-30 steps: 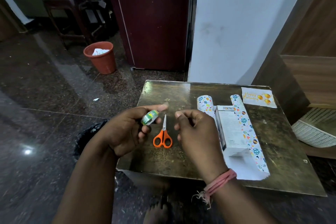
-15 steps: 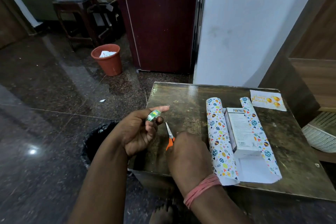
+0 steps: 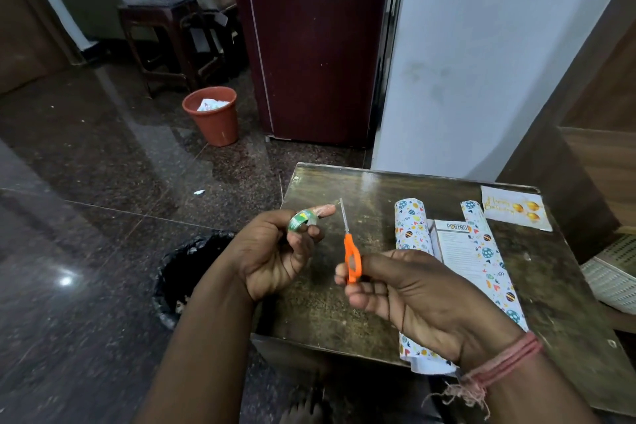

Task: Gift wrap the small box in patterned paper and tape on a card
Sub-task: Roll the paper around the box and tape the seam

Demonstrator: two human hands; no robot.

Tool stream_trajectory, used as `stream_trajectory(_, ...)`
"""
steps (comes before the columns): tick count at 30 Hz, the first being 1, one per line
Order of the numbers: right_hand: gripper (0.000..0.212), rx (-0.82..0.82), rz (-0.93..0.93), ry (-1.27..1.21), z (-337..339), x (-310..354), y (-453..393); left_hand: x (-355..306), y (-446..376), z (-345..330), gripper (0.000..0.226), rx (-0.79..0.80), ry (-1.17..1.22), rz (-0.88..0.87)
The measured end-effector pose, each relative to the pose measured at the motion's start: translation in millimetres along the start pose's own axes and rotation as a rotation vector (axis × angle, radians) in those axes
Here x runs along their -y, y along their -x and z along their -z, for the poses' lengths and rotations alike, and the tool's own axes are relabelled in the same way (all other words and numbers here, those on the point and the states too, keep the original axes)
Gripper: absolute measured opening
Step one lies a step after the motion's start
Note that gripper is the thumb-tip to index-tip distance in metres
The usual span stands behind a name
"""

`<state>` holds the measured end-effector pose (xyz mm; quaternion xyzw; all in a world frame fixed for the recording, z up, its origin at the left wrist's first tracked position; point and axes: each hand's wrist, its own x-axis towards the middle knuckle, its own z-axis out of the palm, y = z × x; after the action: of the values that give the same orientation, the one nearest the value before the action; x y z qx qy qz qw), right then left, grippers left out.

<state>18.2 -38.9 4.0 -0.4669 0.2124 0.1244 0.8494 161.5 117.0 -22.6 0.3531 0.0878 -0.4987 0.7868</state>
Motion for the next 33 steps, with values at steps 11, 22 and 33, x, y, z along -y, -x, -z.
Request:
stream_trajectory(11,0.051,0.294,-0.106,0.050,15.4,-4.2,5.5,4.0,-1.9,-2.5,0.041,0.088,0.052,0.064)
stream_trajectory(22,0.055,0.259,-0.107,0.064,20.4,-5.3,2.0,3.8,-0.3,-0.8,0.042,0.195,0.048,0.115)
stream_trajectory(33,0.029,0.207,-0.087,0.033,18.2,-2.6,2.0,8.4,1.6,-8.9,0.047,0.161,-0.051,0.130)
